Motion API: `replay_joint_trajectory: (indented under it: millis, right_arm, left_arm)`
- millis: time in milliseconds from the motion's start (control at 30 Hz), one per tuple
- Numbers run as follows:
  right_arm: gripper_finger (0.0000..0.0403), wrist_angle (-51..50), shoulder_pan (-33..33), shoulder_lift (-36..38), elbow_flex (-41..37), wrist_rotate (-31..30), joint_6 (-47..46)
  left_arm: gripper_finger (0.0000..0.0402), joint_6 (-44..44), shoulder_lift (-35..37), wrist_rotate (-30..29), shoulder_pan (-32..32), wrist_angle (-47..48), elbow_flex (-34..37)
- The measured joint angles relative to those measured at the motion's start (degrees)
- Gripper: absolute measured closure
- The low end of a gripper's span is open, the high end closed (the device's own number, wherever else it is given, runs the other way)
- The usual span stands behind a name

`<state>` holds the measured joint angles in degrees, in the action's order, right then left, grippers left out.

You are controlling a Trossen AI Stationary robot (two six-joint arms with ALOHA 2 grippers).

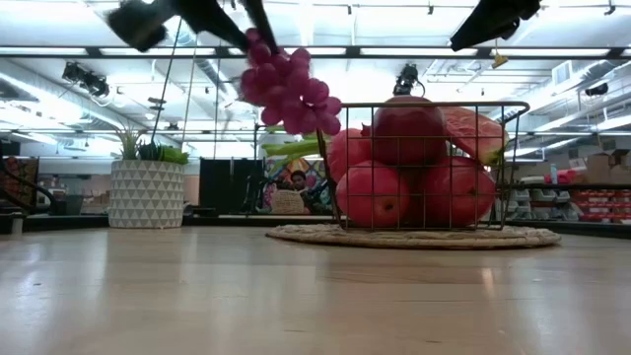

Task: Build produce basket
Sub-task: Put the purple grapes into the brown wire basket

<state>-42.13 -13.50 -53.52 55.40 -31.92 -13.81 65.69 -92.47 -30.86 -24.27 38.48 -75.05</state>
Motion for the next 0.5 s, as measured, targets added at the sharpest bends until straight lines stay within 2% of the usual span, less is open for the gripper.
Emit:
replay_joint_trajectory:
  millis: [267, 500]
  right_arm:
    - [0.0283, -1.86, -1.16, 0.0, 0.0, -0.04, -4.8]
    - [0.0283, -2.38, -4.27, 0.0, 0.0, -0.21, -8.73]
  left_arm:
    - [0.034, 28.01, -0.04, -2.98, 0.37, -5.51, 0.0]
    - [0.034, 40.89, -0.04, -3.05, 0.37, -10.81, 0.0]
